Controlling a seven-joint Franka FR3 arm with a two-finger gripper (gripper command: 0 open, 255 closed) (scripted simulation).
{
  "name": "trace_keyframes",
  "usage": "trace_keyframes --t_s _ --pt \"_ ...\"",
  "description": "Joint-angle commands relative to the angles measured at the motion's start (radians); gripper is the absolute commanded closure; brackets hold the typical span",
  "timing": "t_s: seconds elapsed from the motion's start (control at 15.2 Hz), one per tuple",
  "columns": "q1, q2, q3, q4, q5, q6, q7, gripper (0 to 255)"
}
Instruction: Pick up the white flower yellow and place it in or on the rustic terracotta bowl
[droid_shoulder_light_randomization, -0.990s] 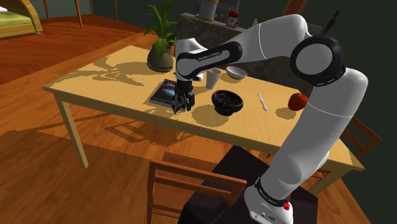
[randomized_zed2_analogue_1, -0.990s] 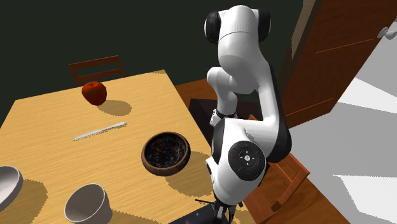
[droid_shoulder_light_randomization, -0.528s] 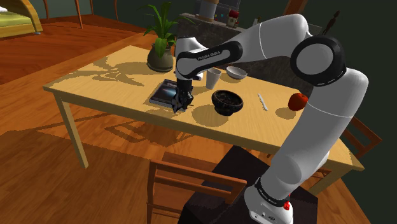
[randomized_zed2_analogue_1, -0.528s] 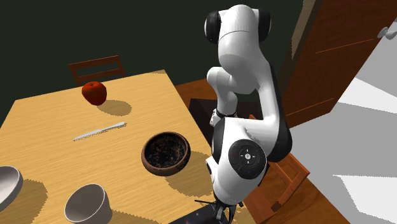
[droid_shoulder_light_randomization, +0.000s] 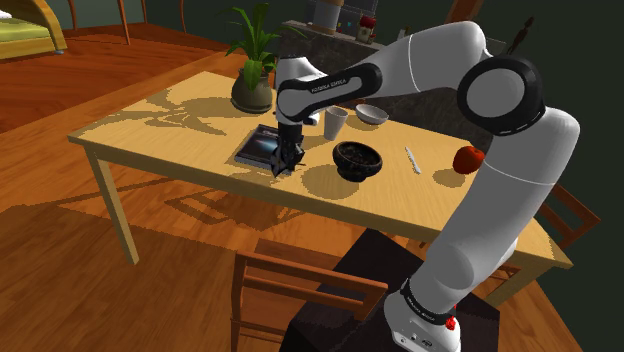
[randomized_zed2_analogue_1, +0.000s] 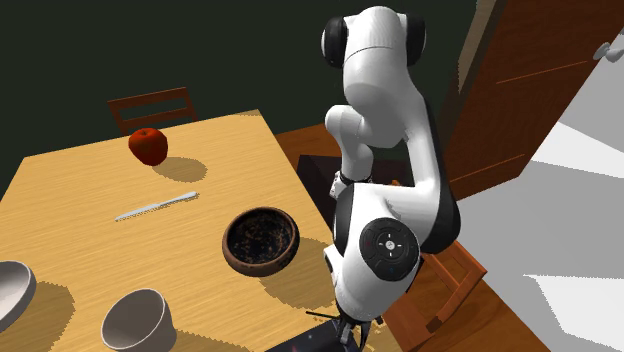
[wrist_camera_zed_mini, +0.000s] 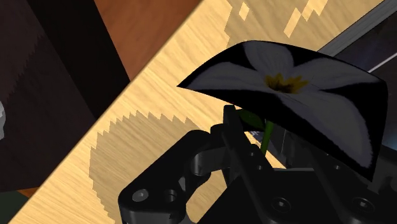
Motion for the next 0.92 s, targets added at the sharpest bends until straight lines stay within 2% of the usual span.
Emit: trace_keyframes --t_s 0.0,0.86 --pt "-0.001 -0.011 0.001 0.009 0.006 -0.023 -0.005 255" --pt "-0.004 -0.071 0.005 0.114 0.032 -0.183 -0.030 255"
